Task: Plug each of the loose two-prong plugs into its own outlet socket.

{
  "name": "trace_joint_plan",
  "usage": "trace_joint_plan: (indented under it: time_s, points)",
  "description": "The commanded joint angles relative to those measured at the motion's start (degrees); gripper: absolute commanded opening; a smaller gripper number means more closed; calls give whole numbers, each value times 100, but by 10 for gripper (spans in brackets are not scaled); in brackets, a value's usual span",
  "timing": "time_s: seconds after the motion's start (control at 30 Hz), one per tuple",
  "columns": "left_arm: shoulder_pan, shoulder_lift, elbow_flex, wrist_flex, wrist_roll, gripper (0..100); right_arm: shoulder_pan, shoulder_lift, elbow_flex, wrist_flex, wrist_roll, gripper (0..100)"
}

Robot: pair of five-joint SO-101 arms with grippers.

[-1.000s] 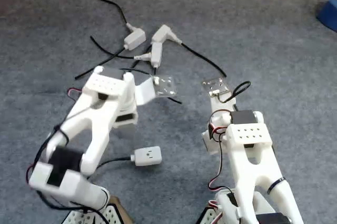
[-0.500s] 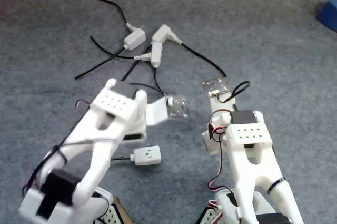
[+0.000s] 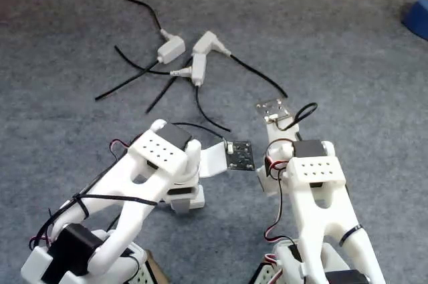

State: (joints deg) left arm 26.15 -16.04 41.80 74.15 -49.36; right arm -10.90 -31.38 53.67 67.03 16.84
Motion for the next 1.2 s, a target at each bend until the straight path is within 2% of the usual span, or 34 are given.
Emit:
trace_joint_plan:
  time_s: [0.0,0.17,0.43,0.63,0.87,1.0,1.17]
  points:
    - [66,-180,110,-378,-9,220,-57,-154,-13,-31,62,403]
    - [-66,-180,180,-519,-308,220,-57,-154,-13,-31,62,403]
    - [-673,-189,101,-510,-1037,220,-57,-136,-13,-31,70,403]
    - [-1191,-180,-374,-475,-1266,223,-57,-127,-13,-31,70,403]
    - [-1314,-119,-444,-756,-1459,224,-57,-127,-13,-31,79,403]
    - [-1358,673,-716,-923,-1442,224,-57,-127,-13,-31,79,403]
    - [-1648,2185,-1754,-914,-1459,223,-57,-127,-13,-31,88,403]
